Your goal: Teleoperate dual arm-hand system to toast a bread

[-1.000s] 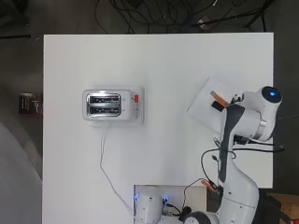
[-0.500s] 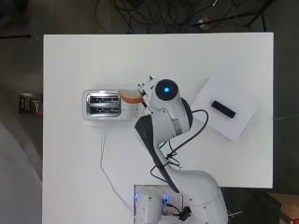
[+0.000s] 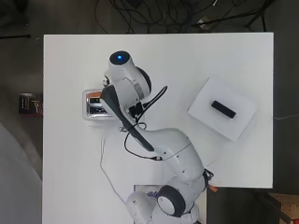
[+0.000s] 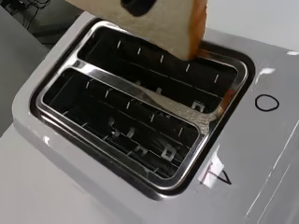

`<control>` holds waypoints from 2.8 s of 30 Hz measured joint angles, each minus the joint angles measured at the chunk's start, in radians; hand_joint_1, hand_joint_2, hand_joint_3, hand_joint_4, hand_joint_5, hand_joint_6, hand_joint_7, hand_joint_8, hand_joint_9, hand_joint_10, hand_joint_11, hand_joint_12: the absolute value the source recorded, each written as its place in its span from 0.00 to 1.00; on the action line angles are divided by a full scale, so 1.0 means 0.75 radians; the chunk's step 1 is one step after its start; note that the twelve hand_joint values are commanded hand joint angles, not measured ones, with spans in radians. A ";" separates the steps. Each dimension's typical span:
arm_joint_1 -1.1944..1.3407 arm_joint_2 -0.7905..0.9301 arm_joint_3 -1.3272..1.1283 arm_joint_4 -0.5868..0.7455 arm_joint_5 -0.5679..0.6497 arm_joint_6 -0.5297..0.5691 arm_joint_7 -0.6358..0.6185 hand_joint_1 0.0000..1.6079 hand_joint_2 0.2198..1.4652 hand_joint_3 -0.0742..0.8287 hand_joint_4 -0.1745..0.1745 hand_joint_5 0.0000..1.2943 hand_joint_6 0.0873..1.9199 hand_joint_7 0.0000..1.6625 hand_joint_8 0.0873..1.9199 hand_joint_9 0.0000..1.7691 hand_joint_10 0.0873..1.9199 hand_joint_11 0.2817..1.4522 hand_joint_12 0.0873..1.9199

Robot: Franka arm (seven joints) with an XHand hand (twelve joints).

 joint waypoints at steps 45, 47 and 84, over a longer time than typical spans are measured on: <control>-0.043 -0.032 -0.034 -0.025 -0.062 -0.091 0.097 0.79 0.74 0.09 0.00 0.56 0.64 0.66 0.42 0.74 0.16 0.32 0.46; -0.048 -0.026 -0.017 -0.064 -0.177 -0.071 0.087 0.42 0.63 0.07 0.37 0.31 0.23 0.41 0.13 0.49 0.01 0.21 0.19; -0.388 -0.190 0.411 -0.506 -0.476 0.398 -0.154 0.76 0.74 0.08 0.15 0.60 0.61 0.66 0.43 0.76 0.00 0.46 0.00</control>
